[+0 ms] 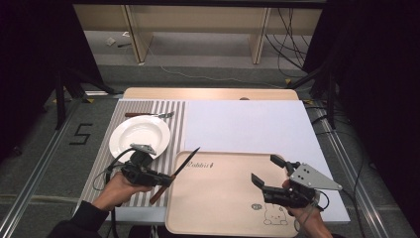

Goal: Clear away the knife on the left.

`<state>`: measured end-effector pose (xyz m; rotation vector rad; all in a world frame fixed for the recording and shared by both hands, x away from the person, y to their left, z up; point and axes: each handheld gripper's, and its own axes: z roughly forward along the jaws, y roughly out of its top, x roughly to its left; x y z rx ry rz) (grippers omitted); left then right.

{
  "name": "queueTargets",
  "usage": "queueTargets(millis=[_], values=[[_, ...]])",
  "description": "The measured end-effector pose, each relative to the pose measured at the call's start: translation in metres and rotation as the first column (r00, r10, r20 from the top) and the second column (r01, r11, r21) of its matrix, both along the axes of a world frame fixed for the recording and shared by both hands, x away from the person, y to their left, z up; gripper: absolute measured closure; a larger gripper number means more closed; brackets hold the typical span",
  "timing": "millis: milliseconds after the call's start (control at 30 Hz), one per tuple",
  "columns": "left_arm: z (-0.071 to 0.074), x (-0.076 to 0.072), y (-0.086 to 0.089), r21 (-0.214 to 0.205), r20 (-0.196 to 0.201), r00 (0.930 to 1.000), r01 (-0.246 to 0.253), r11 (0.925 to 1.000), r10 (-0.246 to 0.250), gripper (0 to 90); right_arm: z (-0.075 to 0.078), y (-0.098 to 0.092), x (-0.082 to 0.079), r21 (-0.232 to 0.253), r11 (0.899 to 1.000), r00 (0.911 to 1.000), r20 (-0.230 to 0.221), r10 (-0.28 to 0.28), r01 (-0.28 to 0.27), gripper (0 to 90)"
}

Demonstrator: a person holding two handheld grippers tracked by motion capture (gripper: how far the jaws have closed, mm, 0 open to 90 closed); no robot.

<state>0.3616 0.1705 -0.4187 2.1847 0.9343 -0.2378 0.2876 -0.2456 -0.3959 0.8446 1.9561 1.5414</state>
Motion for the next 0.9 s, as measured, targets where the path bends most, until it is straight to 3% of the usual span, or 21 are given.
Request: queueTargets(millis=[67,167,233,433,567,900], values=[[-0.002,-0.003,-0.009,0.004,-0.024,0.9995,0.020,0.9998,-0.020,76.7,0.000,0.000,0.000,0.000,1.000,1.0000,0.001,0.000,0.000,17.7],[-0.004,-0.008,-0.024,0.016,-0.024,0.9982,0.056,0.9983,-0.056,76.7,0.000,0.000,0.000,0.000,1.000,1.0000,0.000,-0.001,0.001,17.7],[-0.005,-0.009,-0.030,-0.002,-0.033,0.9972,0.067,0.9978,-0.067,76.7,0.000,0.000,0.000,0.000,1.000,1.0000,0.001,-0.002,0.002,17.7],[-0.012,-0.011,-0.045,0.020,-0.038,0.9971,0.067,0.9976,-0.066,76.7,-0.001,0.000,0.000,0.000,1.000,1.0000,0.003,-0.003,0.003,17.7],[-0.017,-0.012,-0.053,0.031,-0.061,0.9948,0.083,0.9960,-0.081,76.6,0.000,0.000,0.000,0.000,1.000,1.0000,0.001,-0.003,0.003,17.7],[-0.029,-0.008,-0.060,0.089,-0.086,0.9934,0.084,0.9925,-0.076,76.6,0.000,0.001,0.000,0.000,1.000,1.0000,0.001,0.000,0.000,17.7]])
